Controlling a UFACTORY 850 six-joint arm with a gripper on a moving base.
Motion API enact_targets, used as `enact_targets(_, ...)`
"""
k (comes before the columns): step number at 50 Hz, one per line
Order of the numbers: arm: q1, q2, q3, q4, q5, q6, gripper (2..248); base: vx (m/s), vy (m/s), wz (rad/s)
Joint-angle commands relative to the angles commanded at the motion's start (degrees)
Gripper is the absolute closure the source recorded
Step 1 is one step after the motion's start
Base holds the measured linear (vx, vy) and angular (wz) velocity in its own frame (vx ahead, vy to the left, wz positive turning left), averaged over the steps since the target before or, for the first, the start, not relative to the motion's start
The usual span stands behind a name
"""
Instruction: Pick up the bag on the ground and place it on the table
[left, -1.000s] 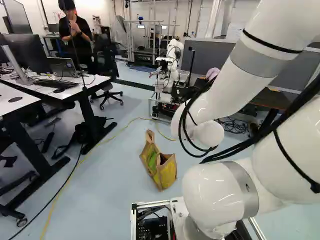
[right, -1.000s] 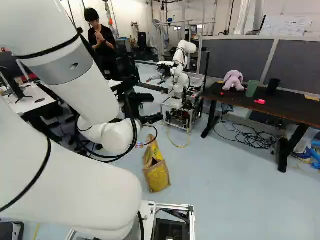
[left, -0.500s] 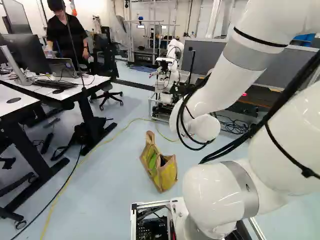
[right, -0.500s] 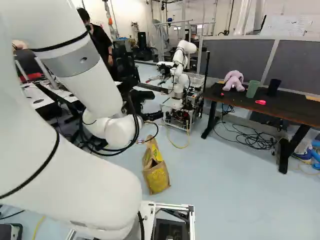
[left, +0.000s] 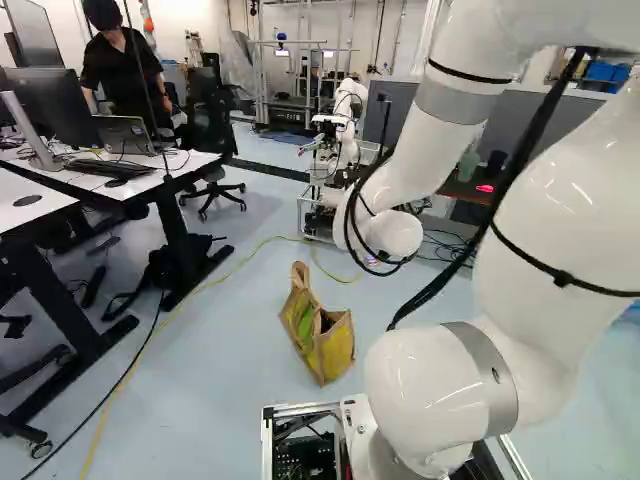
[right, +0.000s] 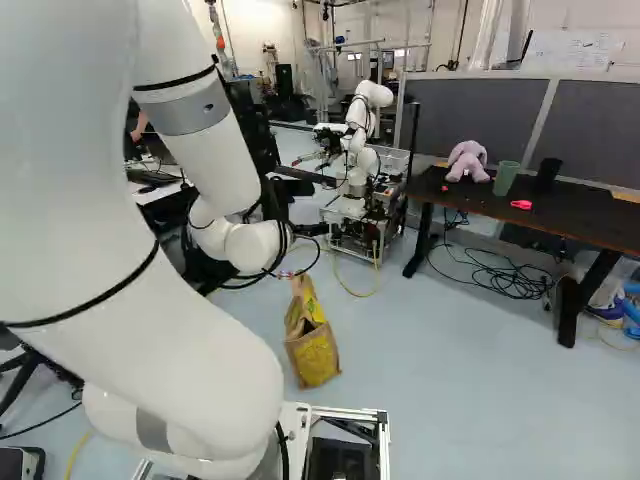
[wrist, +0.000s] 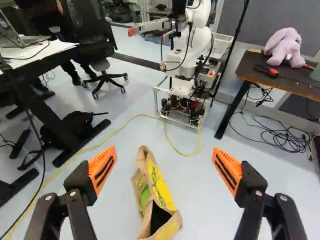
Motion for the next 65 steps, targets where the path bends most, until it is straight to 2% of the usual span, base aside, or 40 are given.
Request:
enact_targets(37,1.46,-16.99,-12.91,0.06,-13.38,0.0,3,0.0,0.0,0.0)
enact_targets(65,3.22,-28.77,-23.4,1.82,-24.44,0.0,3,0.0,0.0,0.0)
